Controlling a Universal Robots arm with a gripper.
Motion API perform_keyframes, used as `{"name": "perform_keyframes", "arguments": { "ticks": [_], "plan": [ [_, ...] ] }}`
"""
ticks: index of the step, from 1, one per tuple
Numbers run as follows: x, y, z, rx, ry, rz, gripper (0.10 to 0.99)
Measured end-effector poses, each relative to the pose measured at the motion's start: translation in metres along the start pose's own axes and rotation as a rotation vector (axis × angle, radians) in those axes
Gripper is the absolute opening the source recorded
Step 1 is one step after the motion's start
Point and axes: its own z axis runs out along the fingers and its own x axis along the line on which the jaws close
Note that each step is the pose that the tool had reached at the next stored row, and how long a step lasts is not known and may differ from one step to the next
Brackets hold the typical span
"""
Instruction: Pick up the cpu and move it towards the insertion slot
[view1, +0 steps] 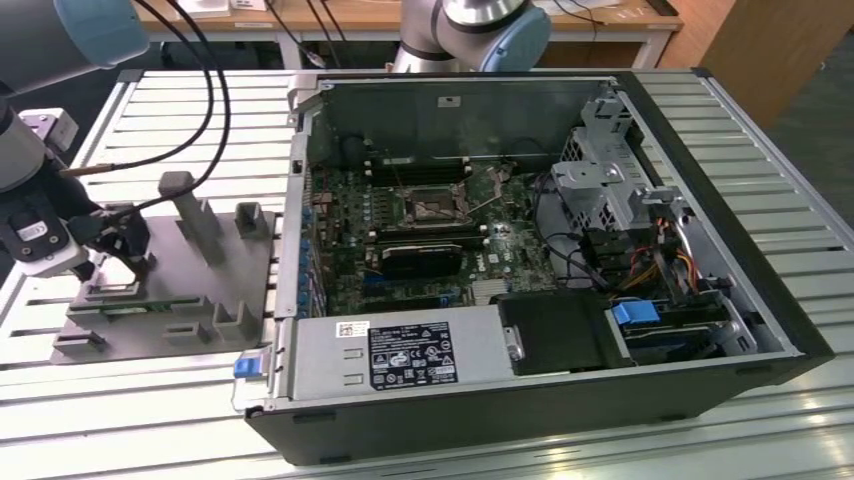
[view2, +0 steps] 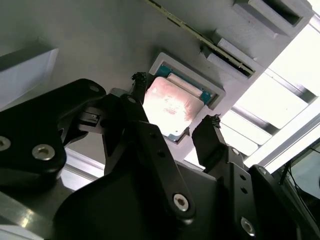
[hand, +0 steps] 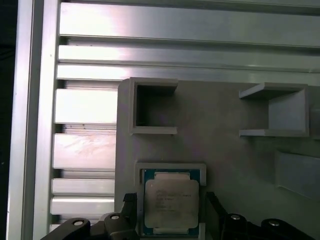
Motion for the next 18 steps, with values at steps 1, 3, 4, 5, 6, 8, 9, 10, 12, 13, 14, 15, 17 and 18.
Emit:
{"name": "perform_keyframes", "arguments": {
  "ticks": [1,3,4,5,6,8,9,10,12,13,14,15,17,18],
  "plan": [
    [0.0001,0.0,0.0012,0.0,-0.0002,0.0,0.647],
    [0.0001,0.0002,0.0023,0.0,-0.0001,0.001,0.647],
    [0.0002,0.0004,0.0028,0.0,-0.0001,0.001,0.647],
    [0.0002,0.0007,0.0031,0.0,0.0,0.001,0.647],
    [0.0002,0.001,0.0035,0.0,-0.0001,0.001,0.647],
    [0.0002,0.0015,0.0044,0.0,-0.0002,0.001,0.647],
    [0.0002,0.0016,0.0047,0.0,-0.0002,0.001,0.647],
    [0.0002,0.0016,0.0053,0.0,-0.0002,0.001,0.647],
    [0.0003,0.0017,0.0054,0.0,0.0,0.001,0.647],
    [0.0003,0.0017,0.0054,0.0,0.0,0.001,0.647],
    [0.0003,0.0017,0.0055,0.0,-0.0001,0.001,0.647],
    [0.0003,0.0017,0.0055,0.0,-0.0001,0.001,0.647],
    [0.0003,0.0017,0.0055,0.0,-0.0001,0.001,0.627],
    [0.0003,0.0017,0.0055,0.0,0.0,0.001,0.627]
  ]
}}
